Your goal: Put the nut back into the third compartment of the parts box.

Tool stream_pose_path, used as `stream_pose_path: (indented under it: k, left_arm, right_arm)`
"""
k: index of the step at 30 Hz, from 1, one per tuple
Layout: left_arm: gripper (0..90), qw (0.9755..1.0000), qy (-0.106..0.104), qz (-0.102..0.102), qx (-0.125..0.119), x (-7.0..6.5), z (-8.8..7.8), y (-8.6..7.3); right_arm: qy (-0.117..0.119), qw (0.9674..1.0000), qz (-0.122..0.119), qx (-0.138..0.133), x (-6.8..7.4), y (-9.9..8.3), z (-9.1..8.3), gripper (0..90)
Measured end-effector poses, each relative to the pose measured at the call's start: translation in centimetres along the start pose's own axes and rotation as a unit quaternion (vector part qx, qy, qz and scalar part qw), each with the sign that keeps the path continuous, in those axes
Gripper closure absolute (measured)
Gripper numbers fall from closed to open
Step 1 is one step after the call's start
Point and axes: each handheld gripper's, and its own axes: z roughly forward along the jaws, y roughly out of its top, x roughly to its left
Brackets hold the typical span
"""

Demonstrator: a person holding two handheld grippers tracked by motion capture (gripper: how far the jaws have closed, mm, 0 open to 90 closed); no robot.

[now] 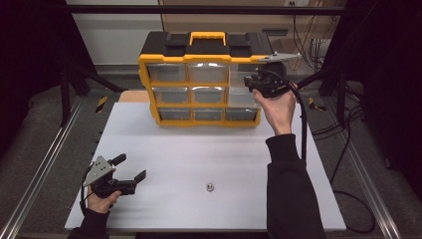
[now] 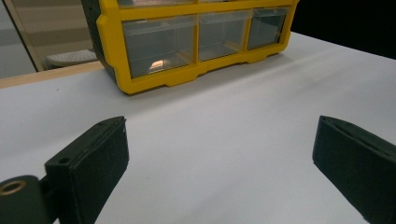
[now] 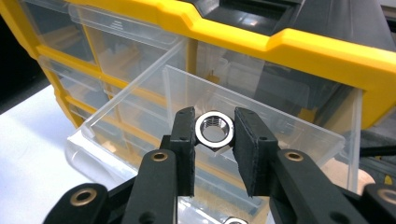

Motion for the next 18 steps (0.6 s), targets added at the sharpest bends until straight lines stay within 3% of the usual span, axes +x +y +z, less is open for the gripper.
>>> stream_pose_path:
  k: [4,8,11,12,13,15,16,18]
  left_arm:
    - [3.5,1.0000,0.000,0.000,0.000,0.0,0.0,0.0]
    - [3.6,1.0000,0.000,0.000,0.000,0.0,0.0,0.0]
    - [3.5,1.0000,0.000,0.000,-0.001,0.0,0.0,0.0]
    - [3.5,1.0000,0.000,0.000,-0.001,0.0,0.0,0.0]
    - [3.5,1.0000,0.000,-0.001,-0.001,0.0,0.0,0.0]
    - [3.5,1.0000,0.000,0.000,-0.001,0.0,0.0,0.0]
    - [3.5,1.0000,0.000,0.000,-0.001,0.0,0.0,0.0]
    - [3.5,1.0000,0.000,0.002,0.000,0.0,0.0,0.0]
  right_arm:
    - [-0.003,1.0000,0.000,-0.002,0.0,0.1,-0.1,67.9]
    - [-0.002,0.9995,0.001,-0.031,0.0,0.3,-0.8,58.9]
    - [0.006,0.9974,0.008,-0.071,0.1,0.4,-2.2,45.4]
    - [0.006,0.9974,0.008,-0.071,0.1,0.4,-2.2,45.4]
    - [0.010,0.9957,0.014,-0.091,0.2,0.3,-3.1,38.3]
    - [0.012,0.9948,0.017,-0.099,0.3,0.2,-3.5,35.1]
    - [0.014,0.9933,0.016,-0.114,0.6,0.0,-4.3,26.8]
    - [0.014,0.9925,0.013,-0.121,0.7,-0.1,-4.6,24.3]
